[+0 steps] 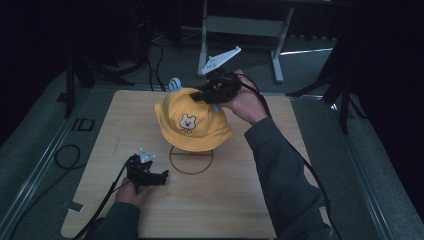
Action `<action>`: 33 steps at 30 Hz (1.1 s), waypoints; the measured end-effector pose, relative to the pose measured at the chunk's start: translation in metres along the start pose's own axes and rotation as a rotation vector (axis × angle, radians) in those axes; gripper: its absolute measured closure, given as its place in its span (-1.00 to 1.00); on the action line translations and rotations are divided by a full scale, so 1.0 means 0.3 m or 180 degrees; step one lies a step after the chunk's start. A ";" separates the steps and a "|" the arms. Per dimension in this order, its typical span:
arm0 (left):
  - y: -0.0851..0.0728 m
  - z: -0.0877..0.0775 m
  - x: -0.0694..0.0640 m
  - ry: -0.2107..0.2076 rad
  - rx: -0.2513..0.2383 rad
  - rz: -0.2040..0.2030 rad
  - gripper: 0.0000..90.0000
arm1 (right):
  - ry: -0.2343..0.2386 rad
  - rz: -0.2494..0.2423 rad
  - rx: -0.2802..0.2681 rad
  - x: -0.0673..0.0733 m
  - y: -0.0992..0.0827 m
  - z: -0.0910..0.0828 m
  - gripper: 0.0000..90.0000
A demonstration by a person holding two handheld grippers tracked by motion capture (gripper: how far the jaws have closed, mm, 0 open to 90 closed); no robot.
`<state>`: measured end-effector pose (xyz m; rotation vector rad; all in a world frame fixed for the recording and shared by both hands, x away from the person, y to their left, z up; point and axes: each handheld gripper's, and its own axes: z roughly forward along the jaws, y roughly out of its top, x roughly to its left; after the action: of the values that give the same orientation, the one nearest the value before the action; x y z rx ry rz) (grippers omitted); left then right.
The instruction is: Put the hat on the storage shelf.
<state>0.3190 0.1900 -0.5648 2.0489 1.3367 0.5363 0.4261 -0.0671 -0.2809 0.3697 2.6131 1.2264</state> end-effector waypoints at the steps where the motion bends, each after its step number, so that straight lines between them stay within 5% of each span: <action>1: 0.000 0.000 0.000 0.0001 -0.0002 0.0001 -0.96 | -0.0003 0.0003 0.0014 0.003 0.004 0.007 0.67; 11: 0.000 0.000 0.000 0.0001 -0.0001 0.0006 -0.96 | -0.0021 -0.0146 0.0172 0.039 0.019 0.089 0.67; 21: -0.001 0.001 -0.001 0.0003 -0.0011 -0.0013 -0.96 | -0.0353 -0.0046 0.0215 0.017 0.011 0.098 0.67; 30: -0.001 0.000 0.000 -0.0002 -0.0001 0.0005 -0.96 | -0.0125 -0.0132 0.0187 0.043 0.015 0.109 0.54; 33: -0.001 0.000 0.000 0.0000 -0.0001 0.0006 -0.96 | -0.0111 0.0023 0.0121 0.025 0.013 0.093 0.16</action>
<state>0.3188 0.1900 -0.5649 2.0502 1.3348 0.5372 0.4283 -0.0423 -0.2961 0.4040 2.6108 1.1634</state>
